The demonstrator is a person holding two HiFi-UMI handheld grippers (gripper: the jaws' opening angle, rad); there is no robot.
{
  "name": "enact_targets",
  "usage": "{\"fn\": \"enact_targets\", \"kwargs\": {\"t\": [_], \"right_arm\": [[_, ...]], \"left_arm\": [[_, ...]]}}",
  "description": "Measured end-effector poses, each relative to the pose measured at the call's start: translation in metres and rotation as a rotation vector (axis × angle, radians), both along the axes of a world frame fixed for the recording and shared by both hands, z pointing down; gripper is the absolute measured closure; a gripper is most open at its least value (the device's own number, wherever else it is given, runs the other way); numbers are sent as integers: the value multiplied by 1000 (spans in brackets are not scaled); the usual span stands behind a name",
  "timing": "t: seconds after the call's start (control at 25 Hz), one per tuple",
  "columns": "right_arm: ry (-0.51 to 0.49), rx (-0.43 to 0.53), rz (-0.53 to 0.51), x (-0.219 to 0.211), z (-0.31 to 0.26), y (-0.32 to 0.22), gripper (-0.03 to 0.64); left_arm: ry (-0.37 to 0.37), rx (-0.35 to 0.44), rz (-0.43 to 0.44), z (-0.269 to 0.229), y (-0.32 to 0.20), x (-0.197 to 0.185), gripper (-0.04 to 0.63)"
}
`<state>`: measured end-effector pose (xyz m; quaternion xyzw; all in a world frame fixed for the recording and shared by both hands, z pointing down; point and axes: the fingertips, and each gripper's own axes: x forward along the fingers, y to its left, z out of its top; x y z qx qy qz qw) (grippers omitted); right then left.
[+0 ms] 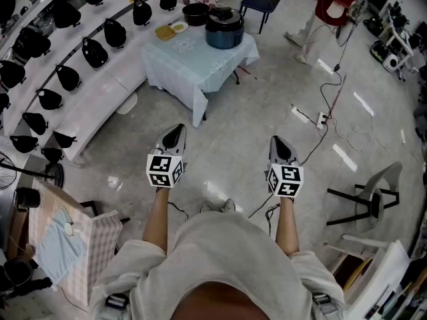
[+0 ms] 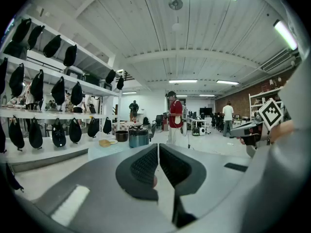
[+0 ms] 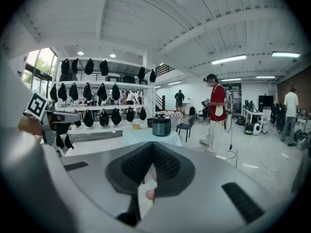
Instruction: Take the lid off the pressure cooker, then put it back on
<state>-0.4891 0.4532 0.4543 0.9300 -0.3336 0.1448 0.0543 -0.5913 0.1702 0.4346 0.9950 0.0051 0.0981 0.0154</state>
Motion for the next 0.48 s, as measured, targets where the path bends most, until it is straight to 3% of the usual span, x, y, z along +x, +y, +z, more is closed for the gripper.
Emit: {"fn": "enact_targets", "kwargs": {"t": [0.48], "right_arm": [[-12, 33, -15, 4, -4, 5, 617]], "left_arm": [[-3, 6, 21, -3, 12, 9, 580]]}}
